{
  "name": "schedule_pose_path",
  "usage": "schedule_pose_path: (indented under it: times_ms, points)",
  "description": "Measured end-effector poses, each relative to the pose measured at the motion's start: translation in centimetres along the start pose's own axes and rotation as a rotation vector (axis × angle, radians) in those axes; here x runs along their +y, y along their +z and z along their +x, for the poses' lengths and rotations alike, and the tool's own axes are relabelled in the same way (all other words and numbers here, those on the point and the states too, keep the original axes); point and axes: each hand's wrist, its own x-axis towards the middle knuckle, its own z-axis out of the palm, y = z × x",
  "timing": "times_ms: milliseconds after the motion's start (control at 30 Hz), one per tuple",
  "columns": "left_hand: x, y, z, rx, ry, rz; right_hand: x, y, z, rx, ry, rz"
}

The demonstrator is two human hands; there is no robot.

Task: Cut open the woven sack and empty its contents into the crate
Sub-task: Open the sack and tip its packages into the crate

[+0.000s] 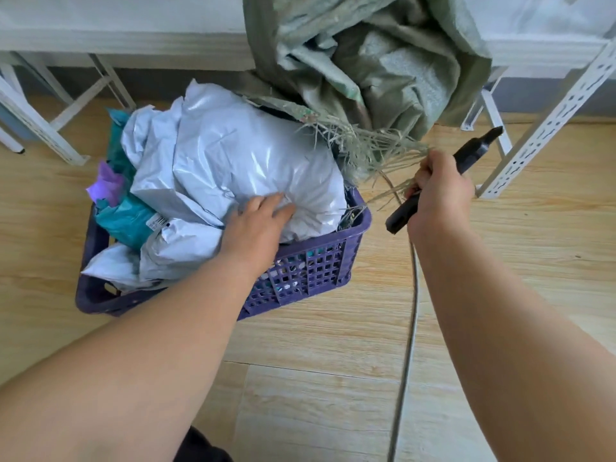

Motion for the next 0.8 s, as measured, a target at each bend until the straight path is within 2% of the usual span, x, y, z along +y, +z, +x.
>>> schedule_pose_path:
  times_ms: [133, 233, 300, 367, 433, 467, 500, 567, 633, 800]
  points:
    - [-0.5, -0.4, 1.5, -0.168, -0.063, 0.205, -0.7, -0.4, -0.1, 0.059, -0.02, 0.012]
    - [-0.6, -0.2, 1.9, -0.362, -0.18, 0.34, -2.3, -1.0, 0.5, 0.088, -0.066, 0.102]
    - [0.2, -0.5, 2.2, -0.395, -0.188, 0.387, -3.0, -1.2, 0.6, 0.06, -0.097, 0.094]
    - [1.2, -1.0, 2.9, -0.22, -0.128, 0.34, -2.6, -1.0, 0.0, -0.006, -0.101, 0.069]
    - [2.3, -1.3, 3.8, 0.068, 0.013, 0.174, -1.8, -0.6, -0.8, -0.072, -0.098, 0.073]
    - [2.9, -1.1, 4.1, 0.15, 0.112, 0.083, -1.6, -0.4, -1.2, -0.092, -0.1, 0.072]
    - [3.6, -0.9, 4.4, 0.138, 0.208, 0.023, -1.7, -0.2, -1.4, -0.103, -0.104, 0.071]
    - [4.5, -0.3, 4.7, -0.053, 0.262, -0.04, -2.4, -0.1, -1.3, -0.113, -0.106, 0.093]
    - [4.4, 0.2, 5.0, -0.236, 0.169, -0.033, -3.3, -0.3, -0.8, -0.116, -0.109, 0.134]
    - [3.0, 1.0, 4.8, -0.369, 0.09, 0.218, -4.7, -1.4, 0.3, -0.008, -0.106, 0.193]
